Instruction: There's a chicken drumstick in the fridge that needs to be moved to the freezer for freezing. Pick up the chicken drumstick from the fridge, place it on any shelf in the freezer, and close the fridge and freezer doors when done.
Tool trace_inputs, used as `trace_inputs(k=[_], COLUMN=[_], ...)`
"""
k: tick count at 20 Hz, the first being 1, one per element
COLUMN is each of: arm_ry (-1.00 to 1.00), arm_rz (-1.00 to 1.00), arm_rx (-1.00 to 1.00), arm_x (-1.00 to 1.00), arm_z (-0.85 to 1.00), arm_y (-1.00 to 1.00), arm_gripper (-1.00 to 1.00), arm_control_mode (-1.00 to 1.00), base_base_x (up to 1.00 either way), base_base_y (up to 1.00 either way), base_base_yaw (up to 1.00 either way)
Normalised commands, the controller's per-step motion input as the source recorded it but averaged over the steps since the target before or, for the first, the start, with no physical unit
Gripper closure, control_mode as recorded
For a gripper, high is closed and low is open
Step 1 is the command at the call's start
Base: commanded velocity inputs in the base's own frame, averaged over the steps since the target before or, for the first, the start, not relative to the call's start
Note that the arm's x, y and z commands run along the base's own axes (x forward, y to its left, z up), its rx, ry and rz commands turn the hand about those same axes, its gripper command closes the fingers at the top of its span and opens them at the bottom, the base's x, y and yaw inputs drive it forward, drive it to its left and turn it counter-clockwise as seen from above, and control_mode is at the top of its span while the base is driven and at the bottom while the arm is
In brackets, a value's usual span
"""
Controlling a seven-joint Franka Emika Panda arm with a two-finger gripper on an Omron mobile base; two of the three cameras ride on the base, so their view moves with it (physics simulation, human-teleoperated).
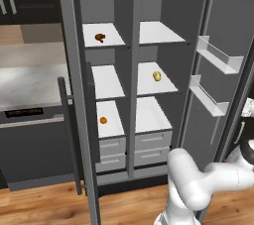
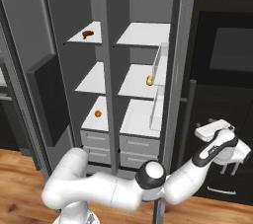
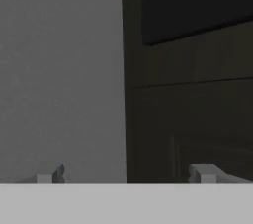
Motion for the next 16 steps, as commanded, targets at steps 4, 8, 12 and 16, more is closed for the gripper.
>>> trace_inputs(k=[4,8,12,16], arm_ry=[0.0,0.01,0.01,0.0], arm_rz=[0.0,0.03,0.07,0.07], arm_rx=[0.0,0.0,0.0,0.04], arm_x=[0.0,-0.07,-0.24,-0.48], arm_z=[-0.1,0.0,0.0,0.0], arm_y=[0.95,1.0,1.0,1.0], arm_gripper=[-1.0,-1.0,-1.0,-1.0], arm_control_mode=[-1.0,-1.0,-1.0,-1.0], base_base_x=[0.0,0.0,0.0,0.0], base_base_y=[0.0,0.0,0.0,0.0], base_base_yaw=[0.0,0.0,0.0,0.0])
